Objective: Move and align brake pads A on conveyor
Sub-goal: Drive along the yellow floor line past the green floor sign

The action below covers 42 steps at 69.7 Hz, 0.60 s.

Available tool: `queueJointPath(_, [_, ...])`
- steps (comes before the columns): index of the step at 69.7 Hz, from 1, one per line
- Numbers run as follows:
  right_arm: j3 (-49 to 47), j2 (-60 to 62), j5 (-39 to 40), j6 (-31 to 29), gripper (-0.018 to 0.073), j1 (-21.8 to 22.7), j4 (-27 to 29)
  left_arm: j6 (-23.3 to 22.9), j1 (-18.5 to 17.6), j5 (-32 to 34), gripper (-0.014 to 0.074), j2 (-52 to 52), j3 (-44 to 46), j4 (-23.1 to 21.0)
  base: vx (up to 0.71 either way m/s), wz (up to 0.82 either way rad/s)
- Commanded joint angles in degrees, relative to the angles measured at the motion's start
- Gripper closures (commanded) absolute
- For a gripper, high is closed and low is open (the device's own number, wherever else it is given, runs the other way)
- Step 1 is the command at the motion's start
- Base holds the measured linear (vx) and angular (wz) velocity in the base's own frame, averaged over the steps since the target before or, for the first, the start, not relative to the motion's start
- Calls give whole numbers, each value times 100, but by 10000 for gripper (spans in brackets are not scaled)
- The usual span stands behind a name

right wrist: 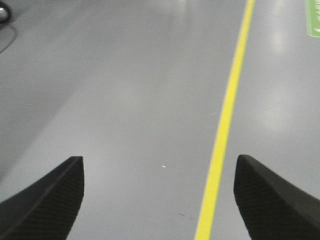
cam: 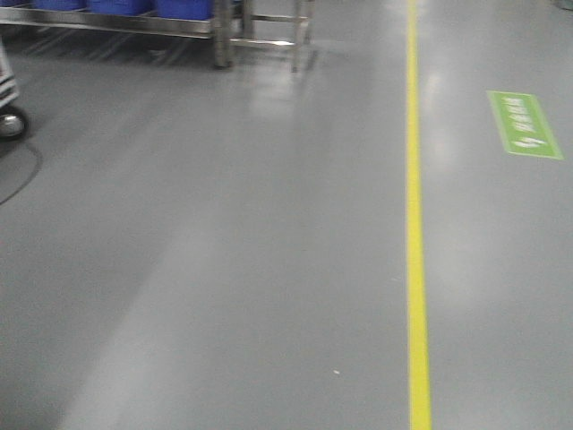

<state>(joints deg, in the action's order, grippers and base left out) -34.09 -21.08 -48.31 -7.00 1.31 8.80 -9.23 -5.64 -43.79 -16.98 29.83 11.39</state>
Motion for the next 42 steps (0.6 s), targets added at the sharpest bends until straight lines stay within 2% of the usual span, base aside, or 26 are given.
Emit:
queueJointPath(1, [-152,-49,362,-46,-19,42,6,-15,3,394,42,-49,140,49,-14,-69])
queueJointPath(21, [-152,-49,362,-46,-19,42,6,-15,3,394,42,-49,140,49,-12,-61])
queueJointPath(42, [-152,-49,362,-46,-19,42,6,-15,3,394,42,-49,140,49,-4,-37])
